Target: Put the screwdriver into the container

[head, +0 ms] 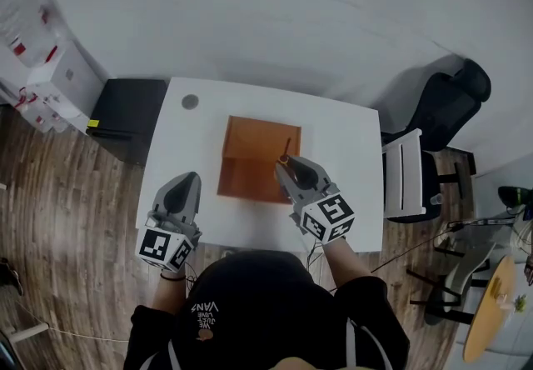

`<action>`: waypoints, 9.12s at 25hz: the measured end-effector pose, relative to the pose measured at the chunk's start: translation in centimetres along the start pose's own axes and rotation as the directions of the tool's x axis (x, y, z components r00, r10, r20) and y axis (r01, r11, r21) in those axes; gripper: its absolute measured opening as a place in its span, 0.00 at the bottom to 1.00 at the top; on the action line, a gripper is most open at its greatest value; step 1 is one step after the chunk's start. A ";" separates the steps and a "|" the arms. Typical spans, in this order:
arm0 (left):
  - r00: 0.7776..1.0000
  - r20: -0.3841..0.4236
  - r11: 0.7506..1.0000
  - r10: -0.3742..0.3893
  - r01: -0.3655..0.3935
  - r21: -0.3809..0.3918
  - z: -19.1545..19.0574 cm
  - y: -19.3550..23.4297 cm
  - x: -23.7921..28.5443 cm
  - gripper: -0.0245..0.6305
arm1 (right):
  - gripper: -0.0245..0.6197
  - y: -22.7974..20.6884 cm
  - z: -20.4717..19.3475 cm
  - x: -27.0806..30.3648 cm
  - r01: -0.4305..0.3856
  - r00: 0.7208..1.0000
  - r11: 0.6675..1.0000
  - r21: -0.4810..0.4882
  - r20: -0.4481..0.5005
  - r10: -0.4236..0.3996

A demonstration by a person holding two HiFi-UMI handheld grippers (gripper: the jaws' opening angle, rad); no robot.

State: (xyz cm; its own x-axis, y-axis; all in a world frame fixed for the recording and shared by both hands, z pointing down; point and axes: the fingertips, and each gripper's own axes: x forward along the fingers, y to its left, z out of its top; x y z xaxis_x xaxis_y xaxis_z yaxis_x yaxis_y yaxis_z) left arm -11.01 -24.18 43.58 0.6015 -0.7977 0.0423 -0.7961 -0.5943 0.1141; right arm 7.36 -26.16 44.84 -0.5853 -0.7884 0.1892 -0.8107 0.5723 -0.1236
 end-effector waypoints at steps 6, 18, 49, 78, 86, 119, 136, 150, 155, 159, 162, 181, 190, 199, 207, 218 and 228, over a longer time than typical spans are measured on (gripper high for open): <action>1.000 -0.006 1.000 0.007 -0.007 0.004 -0.4 0.1 -0.2 0.06 | 0.16 0.4 -1.3 1.1 -0.036 0.998 0.999 -0.021 -0.050 0.035; 0.999 -0.022 0.999 0.048 -0.048 -0.013 -1.0 0.6 -0.9 0.06 | 0.16 1.2 -3.8 3.4 -0.093 0.986 0.993 -0.077 -0.146 0.081; 0.996 -0.015 0.996 0.083 -0.083 -0.032 -1.2 1.8 -2.0 0.06 | 0.16 1.5 -12.6 5.6 -0.170 0.913 0.970 -0.174 -0.399 0.089; 0.996 -0.027 0.995 0.089 -0.090 -0.038 -1.6 1.6 -2.0 0.06 | 0.16 0.6 -18.3 6.2 -0.222 0.832 0.948 -0.228 -0.552 0.062; 0.994 -0.030 0.994 0.104 -0.105 -0.041 -1.7 1.5 -2.2 0.06 | 0.16 0.0 -19.8 6.3 -0.246 0.805 0.935 -0.255 -0.591 0.050; 0.988 -0.013 0.986 0.156 -0.156 -0.056 -1.6 2.0 -3.8 0.06 | 0.16 0.0 -23.0 7.9 -0.325 0.706 0.912 -0.251 -0.706 0.057; 0.988 -0.020 0.986 0.156 -0.156 -0.055 -1.6 2.0 -3.9 0.06 | 0.16 0.1 -25.0 9.4 -0.359 0.629 0.906 -0.224 -0.776 0.057; 0.987 -0.022 0.984 0.162 -0.163 -0.069 -1.8 2.1 -3.9 0.06 | 0.17 -0.1 -25.8 10.1 -0.358 0.596 0.914 -0.192 -0.800 0.065; 0.988 -0.024 0.985 0.155 -0.156 -0.067 -1.8 2.0 -3.9 0.06 | 0.18 -0.1 -25.8 10.2 -0.354 0.611 0.913 -0.205 -0.789 0.059; 0.989 -0.024 0.987 0.149 -0.150 -0.064 -1.8 2.0 -3.8 0.06 | 0.26 0.1 -26.2 10.1 -0.340 0.608 0.923 -0.179 -0.791 0.070; 0.989 -0.028 0.987 0.146 -0.147 -0.060 -2.0 2.0 -3.9 0.06 | 0.28 0.0 -26.0 9.8 -0.321 0.617 0.933 -0.164 -0.784 0.074; 0.995 -0.026 0.992 0.099 -0.101 -0.071 -1.9 1.3 -2.9 0.06 | 0.23 -0.3 -21.5 8.5 -0.228 0.755 0.959 -0.167 -0.653 0.066; 0.997 -0.026 0.995 0.073 -0.075 -0.061 -1.8 1.0 -2.9 0.06 | 0.10 -0.3 -17.9 7.9 -0.181 0.830 0.965 -0.190 -0.556 0.046; 0.998 -0.024 0.996 0.063 -0.064 -0.069 -1.7 0.8 -3.1 0.06 | 0.06 0.1 -15.6 6.9 -0.150 0.870 0.969 -0.195 -0.492 0.036; 0.999 -0.025 0.997 0.035 -0.036 -0.065 -1.8 0.7 -3.2 0.06 | 0.05 0.9 -11.9 5.9 -0.115 0.919 0.975 -0.189 -0.394 0.032; 1.000 -0.024 0.998 -0.001 -0.001 -0.064 -1.7 0.0 -3.4 0.06 | 0.05 2.4 -7.6 3.3 -0.061 0.963 0.987 -0.148 -0.267 0.020; 1.000 -0.024 0.997 -0.021 0.019 -0.069 -1.6 -0.7 -3.9 0.06 | 0.05 3.9 -3.8 0.8 -0.014 0.992 0.993 -0.115 -0.129 -0.001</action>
State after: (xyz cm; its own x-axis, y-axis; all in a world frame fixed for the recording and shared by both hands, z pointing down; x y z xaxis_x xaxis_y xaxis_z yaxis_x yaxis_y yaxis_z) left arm -12.68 -20.49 44.93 0.6192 -0.7827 0.0636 -0.7782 -0.6007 0.1830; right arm 3.78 -23.68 48.23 -0.5786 -0.7529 0.3135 -0.7956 0.6056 -0.0138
